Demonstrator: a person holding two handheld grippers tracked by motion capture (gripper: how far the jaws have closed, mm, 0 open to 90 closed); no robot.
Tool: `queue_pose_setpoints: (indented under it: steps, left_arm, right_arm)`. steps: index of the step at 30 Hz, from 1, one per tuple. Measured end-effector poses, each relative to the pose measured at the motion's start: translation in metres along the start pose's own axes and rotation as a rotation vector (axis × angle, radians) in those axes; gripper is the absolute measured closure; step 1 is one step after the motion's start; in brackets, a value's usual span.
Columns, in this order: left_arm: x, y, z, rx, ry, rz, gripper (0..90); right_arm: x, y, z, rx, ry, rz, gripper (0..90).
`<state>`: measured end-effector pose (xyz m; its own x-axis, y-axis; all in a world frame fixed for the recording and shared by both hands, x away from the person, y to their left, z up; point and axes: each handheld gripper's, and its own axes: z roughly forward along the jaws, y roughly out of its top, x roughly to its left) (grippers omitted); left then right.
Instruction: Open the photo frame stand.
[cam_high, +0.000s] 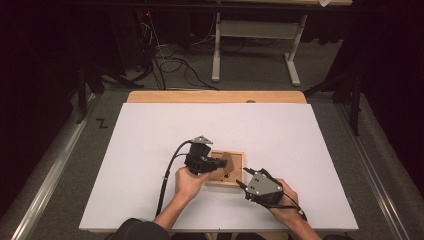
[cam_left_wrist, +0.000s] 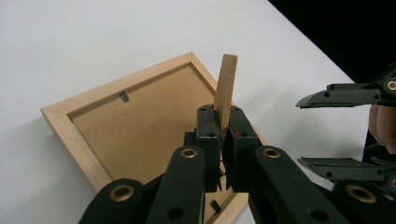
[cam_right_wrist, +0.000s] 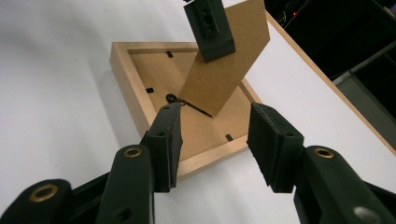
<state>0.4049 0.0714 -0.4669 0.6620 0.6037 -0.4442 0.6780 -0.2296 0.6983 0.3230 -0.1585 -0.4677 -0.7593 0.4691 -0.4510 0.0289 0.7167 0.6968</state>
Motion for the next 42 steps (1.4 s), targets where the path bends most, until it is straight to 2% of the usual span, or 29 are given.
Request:
queue_pose_setpoints:
  steps: [3, 5, 11, 16, 19, 21, 27, 35, 42]
  left_arm:
    - [-0.003, 0.001, 0.001, -0.005, 0.004, 0.011, 87.2]
    - [-0.004, 0.001, 0.0, -0.009, 0.007, 0.013, 87.5]
    - [-0.001, 0.003, -0.008, -0.031, -0.016, -0.02, 87.8]
    - [0.0, 0.004, -0.011, -0.046, -0.028, -0.037, 88.0]
    - [0.0, 0.005, -0.013, -0.043, -0.038, -0.042, 88.0]
    - [0.0, 0.005, -0.014, -0.042, -0.045, -0.048, 88.0]
    - [-0.002, 0.006, -0.014, -0.038, -0.075, -0.061, 88.1]
    - [-0.001, 0.007, -0.014, -0.027, -0.083, -0.071, 88.1]
    - [0.0, 0.006, -0.015, -0.023, -0.094, -0.075, 88.1]
  right_arm:
    - [-0.001, -0.002, 0.001, 0.019, 0.013, 0.002, 54.9]
    - [0.002, -0.004, 0.003, 0.038, 0.024, -0.014, 51.6]
    - [0.007, -0.005, 0.01, 0.086, 0.047, -0.053, 36.7]
    - [0.012, -0.005, 0.014, 0.107, 0.047, -0.098, 32.7]
    - [0.016, -0.005, 0.016, 0.122, 0.021, -0.141, 31.3]
    - [0.016, -0.005, 0.016, 0.127, 0.017, -0.148, 31.3]
    - [0.018, -0.006, 0.018, 0.135, -0.051, -0.159, 30.7]
    - [0.019, -0.007, 0.022, 0.151, -0.079, -0.222, 31.9]
    - [0.019, -0.008, 0.023, 0.153, -0.081, -0.225, 32.1]
